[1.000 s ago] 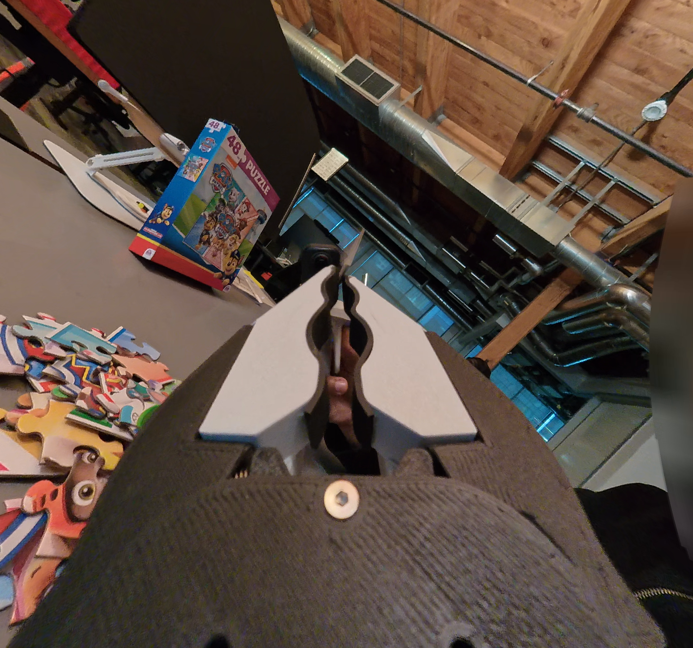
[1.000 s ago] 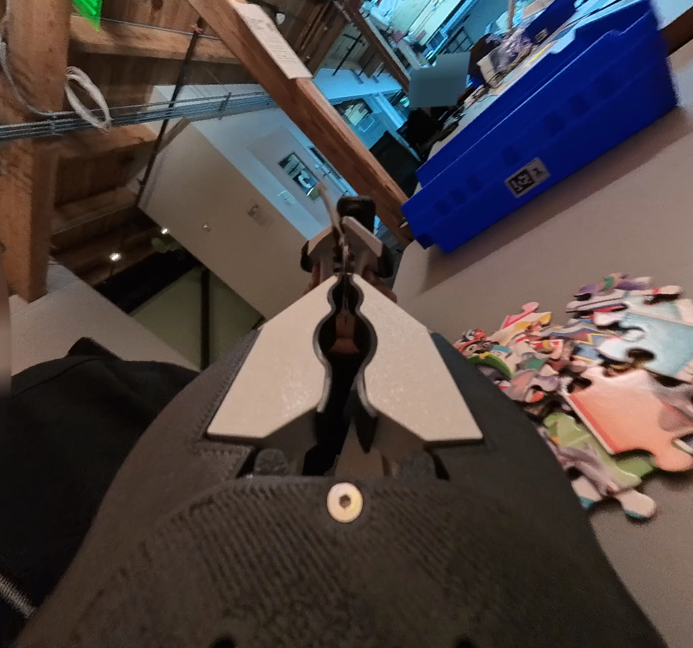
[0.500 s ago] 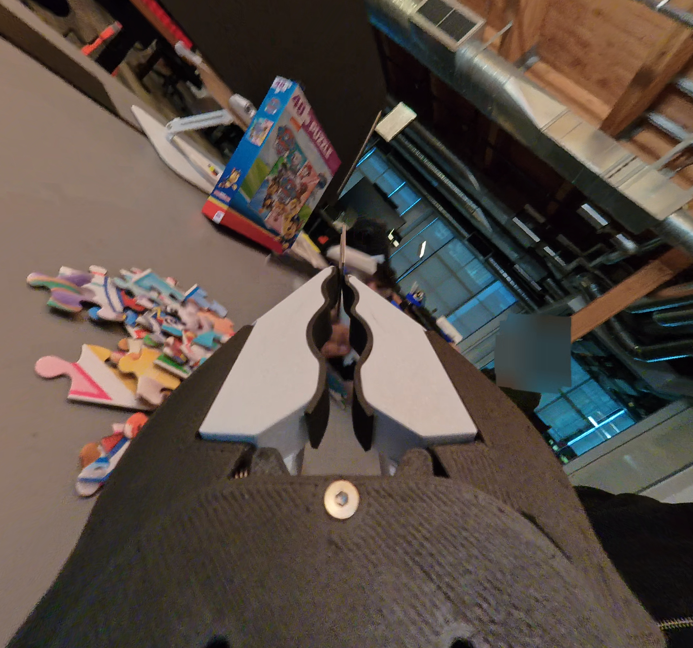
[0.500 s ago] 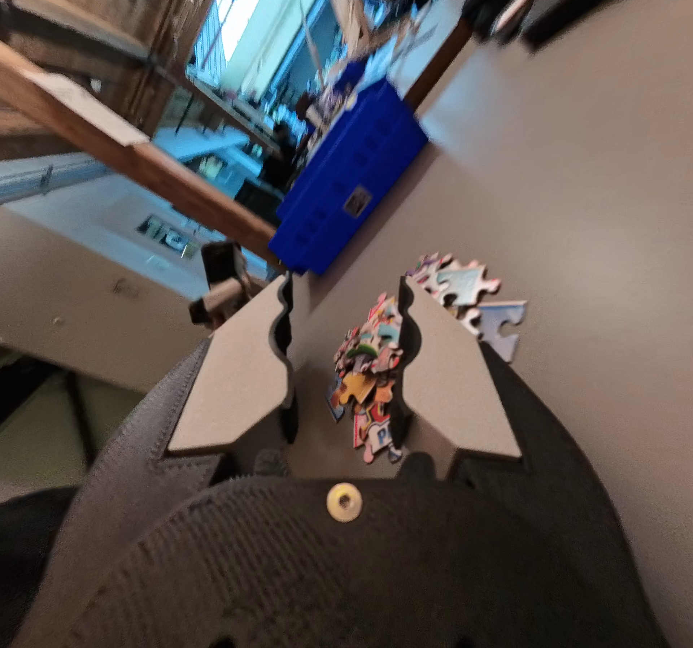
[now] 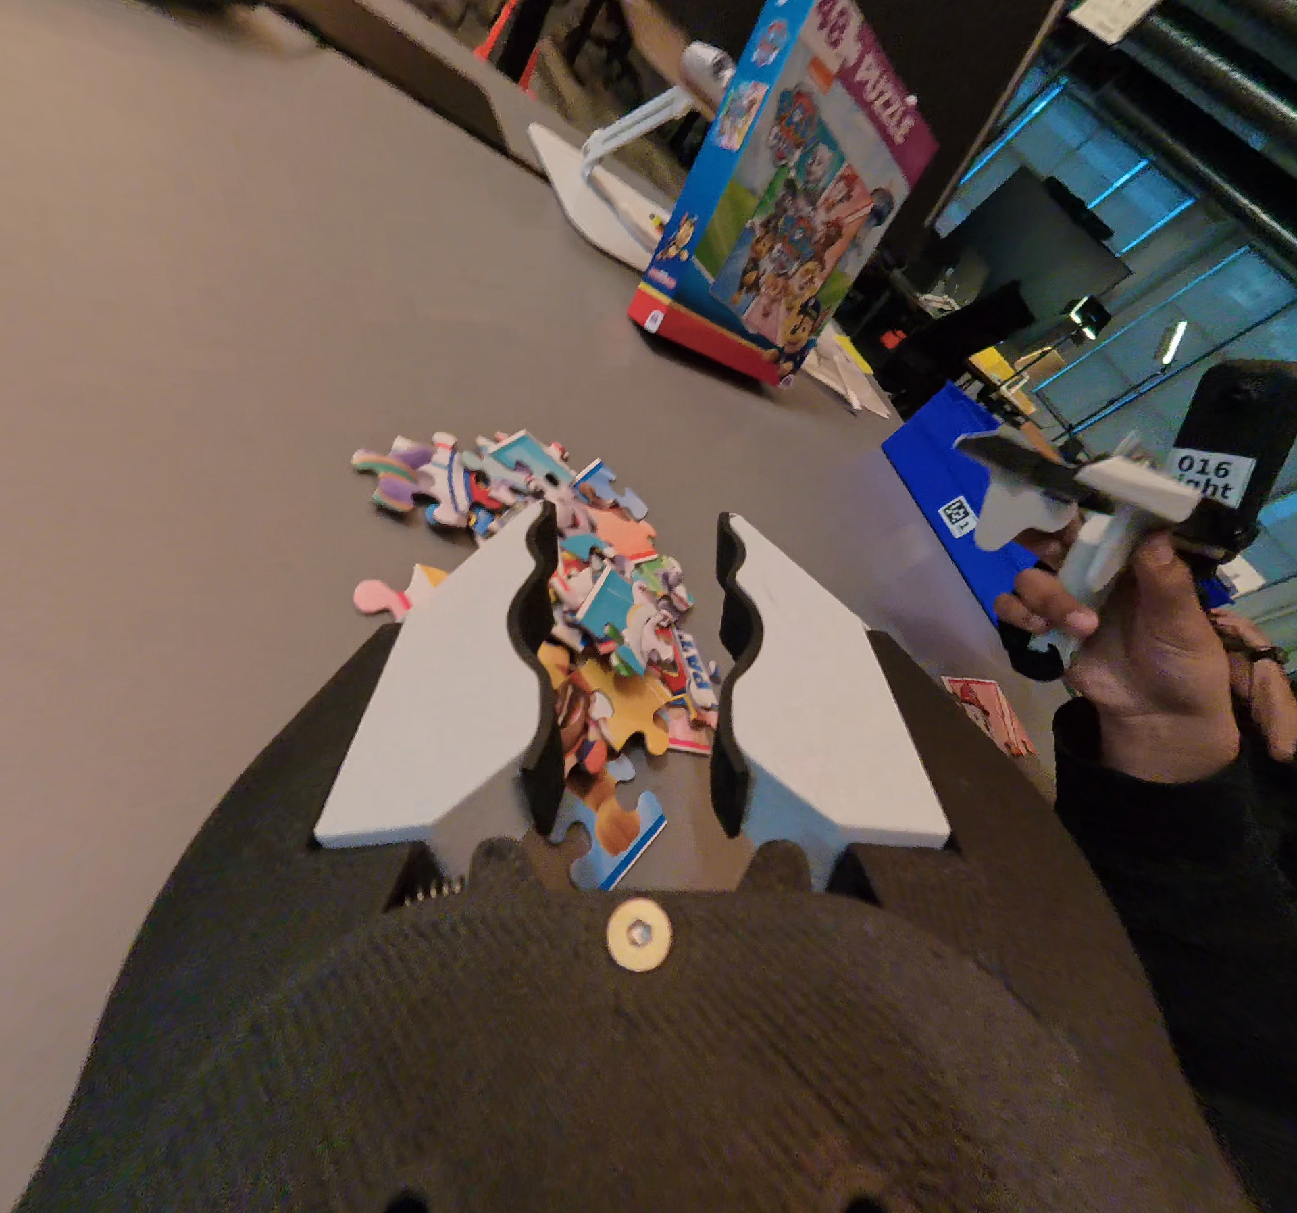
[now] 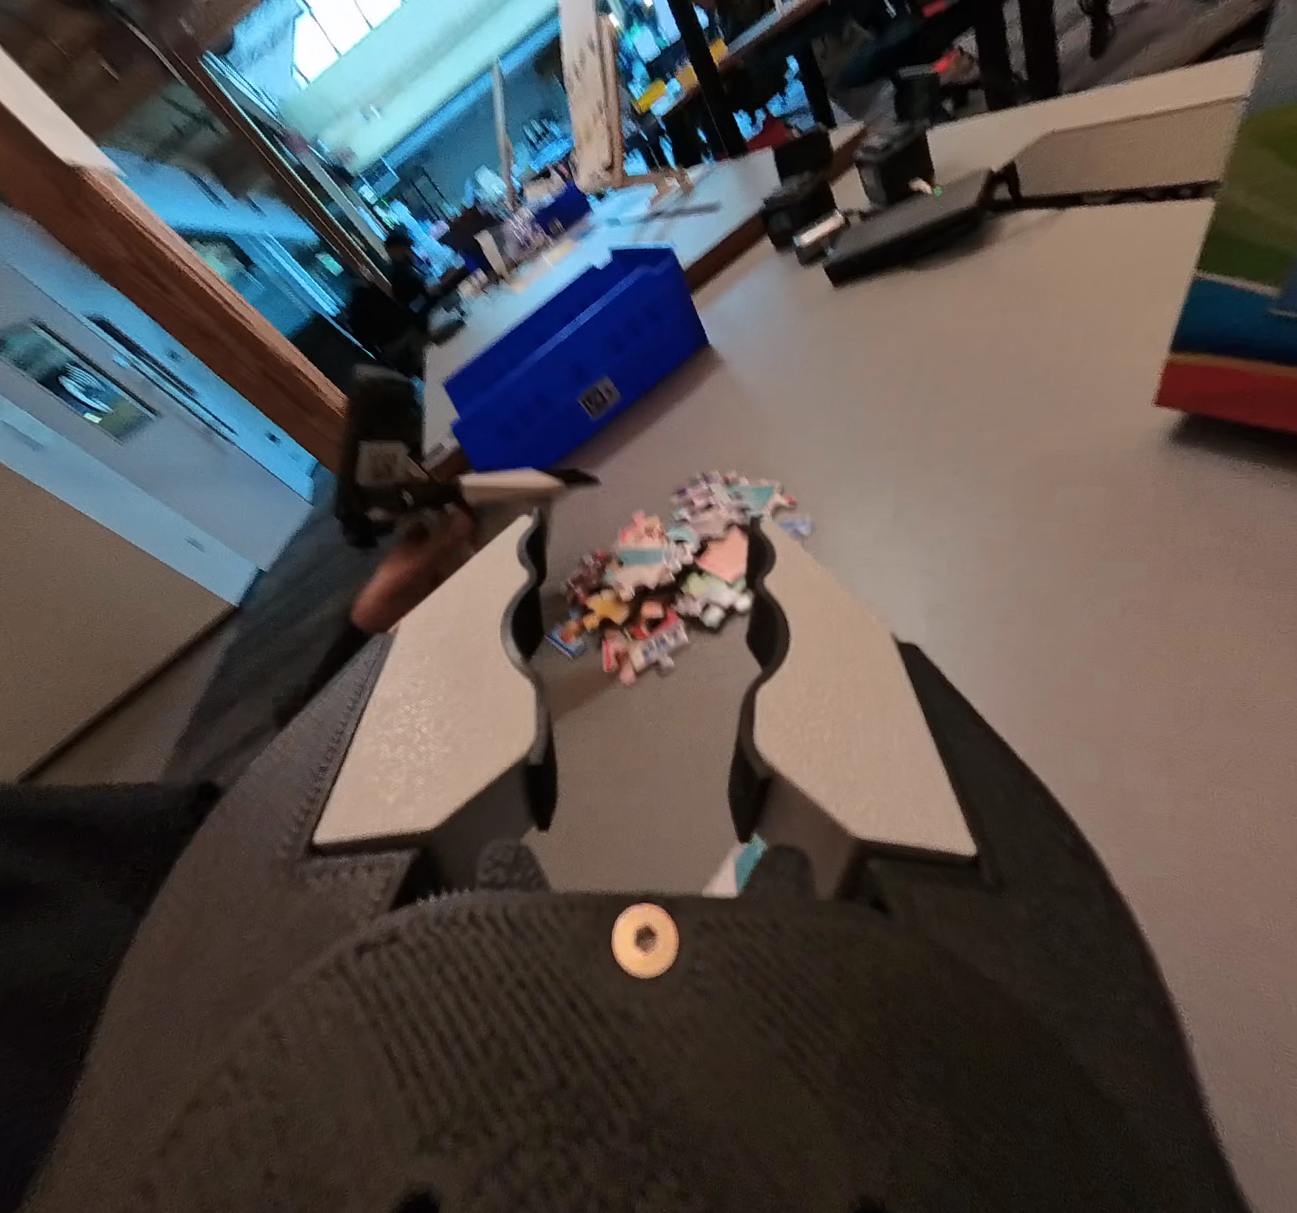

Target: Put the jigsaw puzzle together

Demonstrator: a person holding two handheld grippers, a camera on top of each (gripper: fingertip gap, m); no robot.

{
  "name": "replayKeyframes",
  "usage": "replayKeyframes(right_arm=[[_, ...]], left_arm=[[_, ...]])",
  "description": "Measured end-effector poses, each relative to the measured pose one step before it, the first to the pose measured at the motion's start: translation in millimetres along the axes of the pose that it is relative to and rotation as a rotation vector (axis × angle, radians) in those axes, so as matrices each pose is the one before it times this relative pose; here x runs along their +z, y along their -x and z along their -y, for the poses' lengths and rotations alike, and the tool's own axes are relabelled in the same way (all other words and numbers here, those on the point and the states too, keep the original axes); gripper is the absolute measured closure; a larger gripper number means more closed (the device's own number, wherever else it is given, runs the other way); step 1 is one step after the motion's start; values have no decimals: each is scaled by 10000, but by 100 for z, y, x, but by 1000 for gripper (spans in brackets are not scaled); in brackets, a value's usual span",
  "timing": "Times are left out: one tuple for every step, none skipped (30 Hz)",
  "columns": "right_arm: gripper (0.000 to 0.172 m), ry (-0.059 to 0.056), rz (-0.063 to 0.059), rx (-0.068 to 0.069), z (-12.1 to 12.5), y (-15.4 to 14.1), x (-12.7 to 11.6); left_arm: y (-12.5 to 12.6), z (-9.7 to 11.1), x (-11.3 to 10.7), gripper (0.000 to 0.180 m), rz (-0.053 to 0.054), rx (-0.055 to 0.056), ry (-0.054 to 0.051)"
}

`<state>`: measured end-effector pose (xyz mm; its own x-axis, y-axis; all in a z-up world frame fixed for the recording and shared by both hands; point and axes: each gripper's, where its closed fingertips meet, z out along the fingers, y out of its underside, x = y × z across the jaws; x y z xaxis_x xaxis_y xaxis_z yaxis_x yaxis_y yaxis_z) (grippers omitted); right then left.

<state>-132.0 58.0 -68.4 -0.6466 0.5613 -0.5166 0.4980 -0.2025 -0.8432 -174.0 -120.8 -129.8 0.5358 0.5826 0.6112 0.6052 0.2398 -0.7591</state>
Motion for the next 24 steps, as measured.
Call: replayKeyframes(right_arm=[[114, 331, -368, -132, -963, -380, -599], [113, 392, -369, -92, -1167, -395, -442], [110, 510, -375, -67, -1457, -417, -235], [105, 687, -446, -26, -1789, -551, -21], [98, 825, -496, -28, -1986, -644, 196], [95, 740, -491, -72, -1771, -639, 341], [95, 503, -466, -93, -1346, -566, 444], [95, 360, -366, -89, -1062, -361, 483], [94, 329, -283, -84, -936, -208, 504], [93, 156, -279, -178, -596, -97, 361], [93, -148, -304, -300, -35, 19, 68], [93, 64, -309, -261, -236, 15, 52], [94, 129, -324, -252, -269, 37, 20], [94, 180, -307, -291, -340, 123, -9], [95, 196, -300, -367, -389, 232, -43], [98, 135, -296, -397, -393, 316, -100], [106, -37, -56, -306, -259, 694, -169], [120, -211, 341, -162, -81, 1252, -207], [125, -183, 126, -233, -182, 928, -180], [142, -163, 171, -184, -204, 943, -251], [160, -153, 244, -79, -228, 960, -228], [170, -110, 111, -43, -247, 684, -232], [172, -45, 103, -48, -291, 585, -292], [172, 26, 39, -74, -267, 374, -289]], left_arm=[[-576, 307, -27, 139, -161, 246, -193], [-419, 175, 32, 140, -74, 178, -126], [-443, 78, 98, 140, -111, 150, -64], [-479, -8, 157, 141, -166, 115, -14], [-398, -64, 164, 141, -134, 54, 17], [-361, -86, 179, 141, -119, 34, 24], [-344, -99, 168, 141, -112, 36, 26], [-326, -101, 165, 142, -95, 54, 35], [-292, -138, 170, 142, -75, 91, 63], [-262, -161, 181, 142, -49, 110, 85], [-343, -247, 193, 145, -109, 123, 144], [-643, -498, 246, 157, -332, 138, 317], [-653, -534, 340, 163, -368, 43, 367], [-469, -469, 377, 163, -257, -46, 298], [-479, -370, 381, 162, -266, -26, 216], [-484, -335, 346, 162, -259, 10, 188], [-391, -272, 305, 161, -180, 35, 169], [-326, -210, 254, 160, -104, 71, 132], [-263, -129, 227, 159, -39, 100, 87], [-201, -90, 186, 159, 12, 109, 62], [-174, -95, 168, 158, 22, 110, 64], [-201, -111, 139, 158, -2, 112, 78], [-206, -82, 127, 157, -18, 110, 73], [-209, -57, 99, 157, -39, 114, 52]])
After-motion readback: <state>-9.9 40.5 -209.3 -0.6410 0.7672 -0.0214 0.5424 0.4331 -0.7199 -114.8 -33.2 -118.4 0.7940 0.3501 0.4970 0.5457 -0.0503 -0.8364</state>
